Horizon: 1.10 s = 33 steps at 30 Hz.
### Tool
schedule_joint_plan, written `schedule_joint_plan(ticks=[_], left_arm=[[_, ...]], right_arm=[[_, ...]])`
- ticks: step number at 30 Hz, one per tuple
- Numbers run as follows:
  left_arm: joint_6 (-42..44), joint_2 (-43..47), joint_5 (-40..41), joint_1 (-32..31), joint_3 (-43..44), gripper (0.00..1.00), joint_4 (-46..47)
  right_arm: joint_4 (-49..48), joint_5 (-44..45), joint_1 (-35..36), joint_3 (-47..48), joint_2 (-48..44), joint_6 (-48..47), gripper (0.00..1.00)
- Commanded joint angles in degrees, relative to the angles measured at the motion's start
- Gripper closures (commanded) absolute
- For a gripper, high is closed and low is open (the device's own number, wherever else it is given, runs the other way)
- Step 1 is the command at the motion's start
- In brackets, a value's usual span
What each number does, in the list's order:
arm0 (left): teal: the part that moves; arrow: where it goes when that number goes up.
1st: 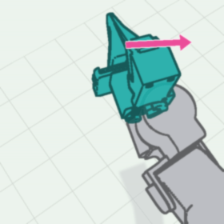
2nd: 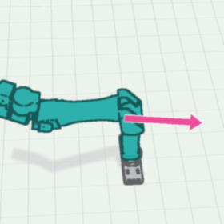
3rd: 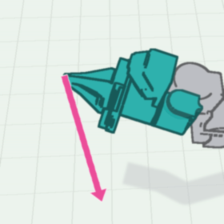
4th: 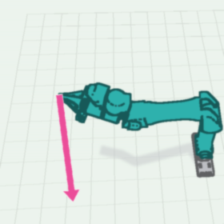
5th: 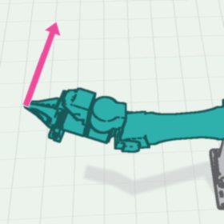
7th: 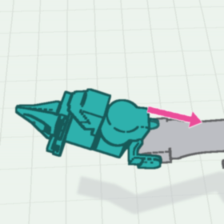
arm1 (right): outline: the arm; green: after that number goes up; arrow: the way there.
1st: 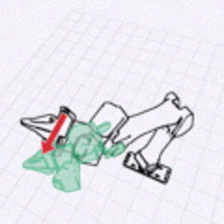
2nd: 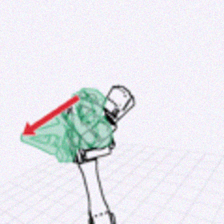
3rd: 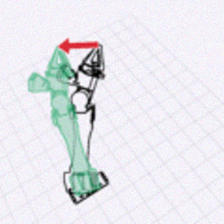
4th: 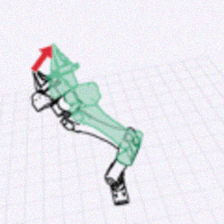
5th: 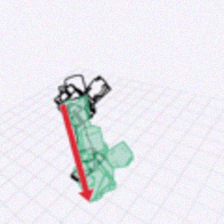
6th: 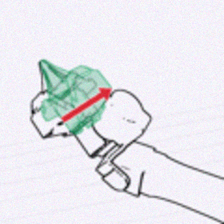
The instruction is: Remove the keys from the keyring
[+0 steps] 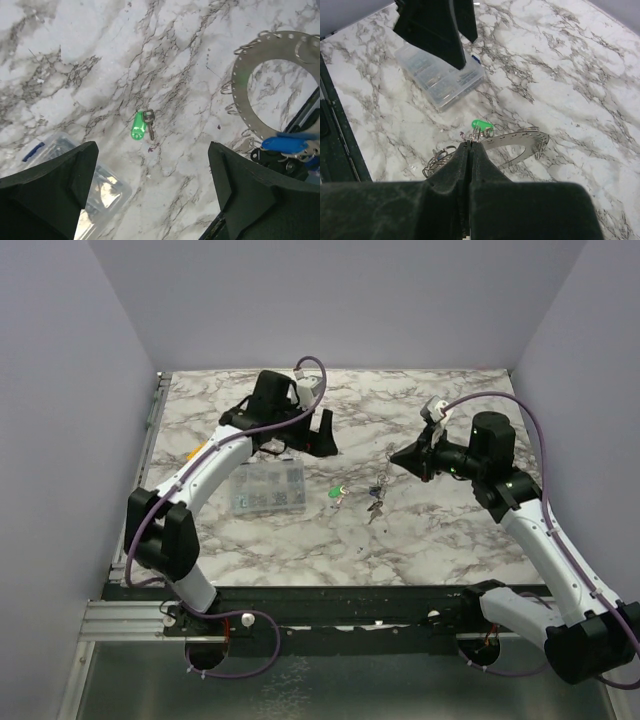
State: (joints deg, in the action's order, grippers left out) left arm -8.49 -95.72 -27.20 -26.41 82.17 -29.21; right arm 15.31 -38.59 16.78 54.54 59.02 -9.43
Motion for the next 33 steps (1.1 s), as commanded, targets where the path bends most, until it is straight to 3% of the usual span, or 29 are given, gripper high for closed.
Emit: schedule_joint_plan(ticks=[1,9,14,19,24,30,33], left_arm=[[13.5,6.9,-8.4,1.9,-1.7,0.01,-3.1],[33.1,22.6,-23.8,1.7,-16.6,0.01,3.2],[41.6,26.3,-21.1,-5.1,-22.2,0.02,7.2],[44.1,25.5,-19.1,-11.1,-23.9,0.08,13.2],[45.8,21.8,-20.1,-13.3,-23.0,0.16,15.1],[43.2,19.0,-19.6,-16.5,-24.2,0.21,19.4],[40.2,17.8,-19.0,-16.9,-25.0,0.28,23.8]], right_arm=[[0.7,-2.8,-0.3,2.7,0.0,0.7,0.99],[1.7,-8.2,-0.3,4.4,0.5,0.7,0.99],[1.9,-12.3,-0.3,4.5,0.9,0.9,0.99],[2.0,-15.6,-0.3,4.5,1.4,1.0,0.99],[1.2,-17.7,-0.3,4.3,1.9,1.7,0.99],[-0.6,-17.9,-0.3,3.8,2.2,3.2,0.99],[-1.2,-18.3,-0.3,3.3,2.2,3.7,0.99]])
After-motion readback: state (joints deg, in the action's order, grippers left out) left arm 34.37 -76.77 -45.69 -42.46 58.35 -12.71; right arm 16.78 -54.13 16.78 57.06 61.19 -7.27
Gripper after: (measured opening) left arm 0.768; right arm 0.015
